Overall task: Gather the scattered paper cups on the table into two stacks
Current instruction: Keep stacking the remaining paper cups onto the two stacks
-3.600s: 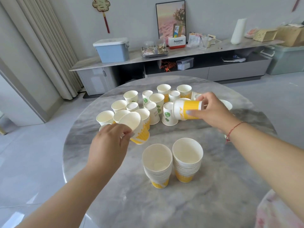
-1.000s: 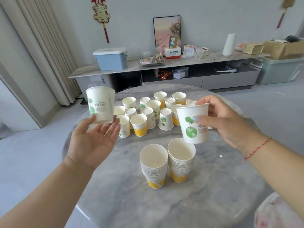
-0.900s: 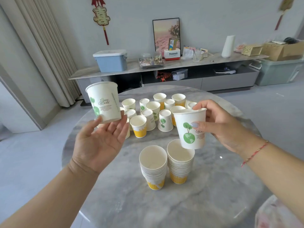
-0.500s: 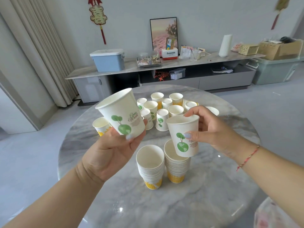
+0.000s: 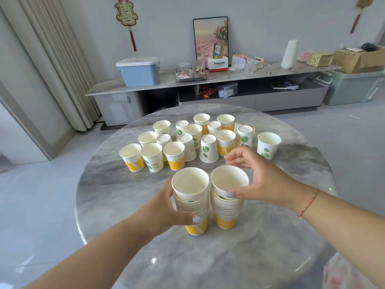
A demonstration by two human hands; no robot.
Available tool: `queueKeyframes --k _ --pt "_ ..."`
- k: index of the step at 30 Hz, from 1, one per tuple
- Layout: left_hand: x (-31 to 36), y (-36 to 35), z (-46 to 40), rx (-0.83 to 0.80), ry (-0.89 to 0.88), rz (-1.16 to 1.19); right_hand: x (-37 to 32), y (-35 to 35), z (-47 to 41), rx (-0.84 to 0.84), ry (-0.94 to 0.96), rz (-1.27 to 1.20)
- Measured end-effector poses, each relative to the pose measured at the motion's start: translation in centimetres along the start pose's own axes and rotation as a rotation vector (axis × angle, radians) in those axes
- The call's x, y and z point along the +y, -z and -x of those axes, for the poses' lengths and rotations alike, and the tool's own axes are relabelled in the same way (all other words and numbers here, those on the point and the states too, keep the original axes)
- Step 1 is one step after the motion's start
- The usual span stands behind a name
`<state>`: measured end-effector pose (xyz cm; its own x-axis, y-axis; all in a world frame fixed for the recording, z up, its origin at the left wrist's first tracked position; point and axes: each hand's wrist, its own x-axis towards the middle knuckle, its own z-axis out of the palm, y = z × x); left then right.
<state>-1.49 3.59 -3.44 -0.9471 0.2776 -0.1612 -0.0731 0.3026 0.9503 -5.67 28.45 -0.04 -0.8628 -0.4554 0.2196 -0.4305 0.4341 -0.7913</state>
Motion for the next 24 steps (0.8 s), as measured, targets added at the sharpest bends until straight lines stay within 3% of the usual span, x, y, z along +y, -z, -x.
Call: queueKeyframes --k 8,12,16,19,24 --pt "-1.9 -0.6 -0.8 0.107 -0.006 -0.134 1.3 -1.5 0.4 -0.172 -0.047 0.374" --pt "-2.5 -1.5 -1.4 0.157 -0.026 -0.193 2.0 -2.4 0.2 -0.135 -0.035 0.428" --pt "-2.1 0.7 -1.5 -0.01 0.071 -0.426 1.4 -1.0 0.2 -0.193 -0.096 0.356" --pt "-1.9 3.4 -1.5 -0.007 0.206 -0.506 1.8 1.2 -0.8 -0.056 -0.144 0.203" --pt "-1.4 6.8 -4.0 0.253 0.282 -0.354 5.6 4.9 -4.1 0.235 -0.267 0.416"
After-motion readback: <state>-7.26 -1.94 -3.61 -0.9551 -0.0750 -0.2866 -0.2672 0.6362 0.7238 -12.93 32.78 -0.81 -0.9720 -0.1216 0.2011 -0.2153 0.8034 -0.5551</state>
